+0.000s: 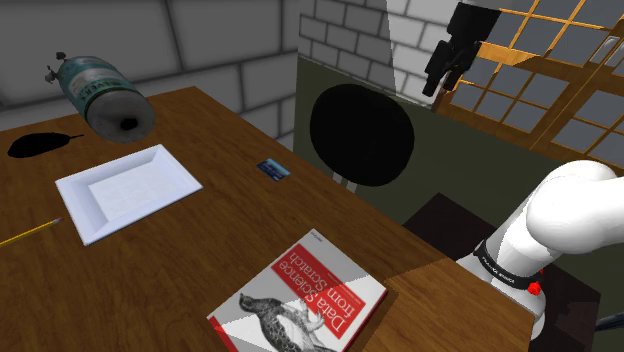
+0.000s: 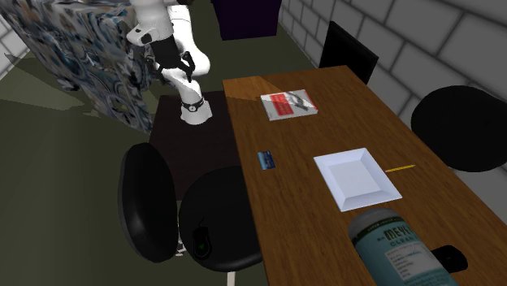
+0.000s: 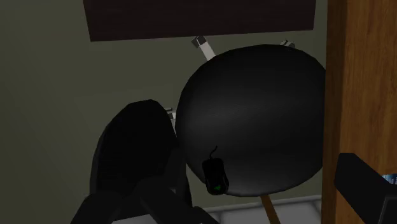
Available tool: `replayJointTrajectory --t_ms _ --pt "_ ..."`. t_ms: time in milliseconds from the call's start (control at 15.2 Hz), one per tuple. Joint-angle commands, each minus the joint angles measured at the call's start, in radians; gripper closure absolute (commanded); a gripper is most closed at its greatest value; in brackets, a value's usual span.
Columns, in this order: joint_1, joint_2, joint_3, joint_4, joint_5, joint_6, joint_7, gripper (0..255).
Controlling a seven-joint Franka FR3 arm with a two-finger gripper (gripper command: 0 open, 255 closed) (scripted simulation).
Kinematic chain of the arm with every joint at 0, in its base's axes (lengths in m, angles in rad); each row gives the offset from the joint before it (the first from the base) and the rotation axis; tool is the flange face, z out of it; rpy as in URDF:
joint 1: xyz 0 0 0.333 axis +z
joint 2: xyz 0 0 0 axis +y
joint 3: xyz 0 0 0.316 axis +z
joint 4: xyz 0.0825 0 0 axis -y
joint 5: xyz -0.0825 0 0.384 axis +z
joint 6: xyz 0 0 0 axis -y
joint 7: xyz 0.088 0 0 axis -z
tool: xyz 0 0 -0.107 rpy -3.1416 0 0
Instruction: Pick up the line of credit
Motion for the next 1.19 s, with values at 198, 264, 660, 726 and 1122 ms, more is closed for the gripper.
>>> replayJointTrajectory --t_ms 198,264,660,726,1122 --pt "0.018 0.13 0.049 0.069 0.021 0.005 0.041 0" --pt "0.023 0.174 0.065 0.094 0.026 0.005 0.054 0" --pt "0.052 0.443 0.153 0.265 0.041 -0.011 0.139 0" --pt "0.057 0.489 0.166 0.297 0.041 -0.016 0.154 0" --pt "0.097 0.771 0.235 0.513 0.025 -0.067 0.246 0"
